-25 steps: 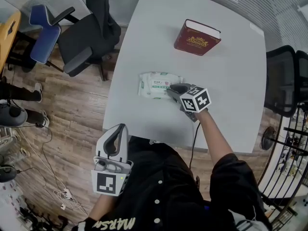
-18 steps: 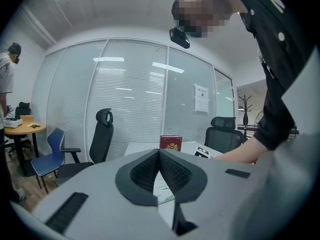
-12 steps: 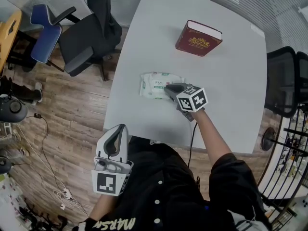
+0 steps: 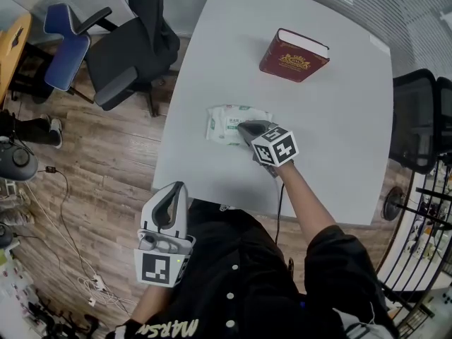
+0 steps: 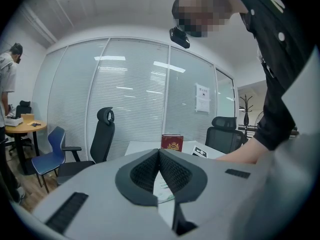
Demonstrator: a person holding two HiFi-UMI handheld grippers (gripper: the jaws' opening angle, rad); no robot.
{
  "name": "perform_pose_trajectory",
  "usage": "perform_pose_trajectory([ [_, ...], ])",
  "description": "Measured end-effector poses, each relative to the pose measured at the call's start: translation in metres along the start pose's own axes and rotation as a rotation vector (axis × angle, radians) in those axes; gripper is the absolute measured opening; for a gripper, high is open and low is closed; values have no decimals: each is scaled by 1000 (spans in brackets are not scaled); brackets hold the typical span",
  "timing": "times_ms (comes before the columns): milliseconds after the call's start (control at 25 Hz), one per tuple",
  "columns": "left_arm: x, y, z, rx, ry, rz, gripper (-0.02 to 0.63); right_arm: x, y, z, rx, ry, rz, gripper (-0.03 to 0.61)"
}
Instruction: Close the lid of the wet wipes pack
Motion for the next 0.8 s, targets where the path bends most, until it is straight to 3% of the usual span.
perform_pose_trajectory([
  [280,-3,3,2,6,-3,-1,15,2,5,-3,-22,-22,-24,32],
  [600,-4,7,-9,-55,-16,5,15,5,10,-6,-44,-43,-40,31],
  [800,-3,11,-3,-14,-1,-12,15,3,11,-7,-63,-83,-61,28],
])
Point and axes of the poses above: the fingertips, and each gripper's own axes: y forward along the fingers, x to its right, z out of its top, the point moved 3 cm from there along -y, backward along the fingers, and after that the axes turned 12 degrees about z, right-handed, at the moved point
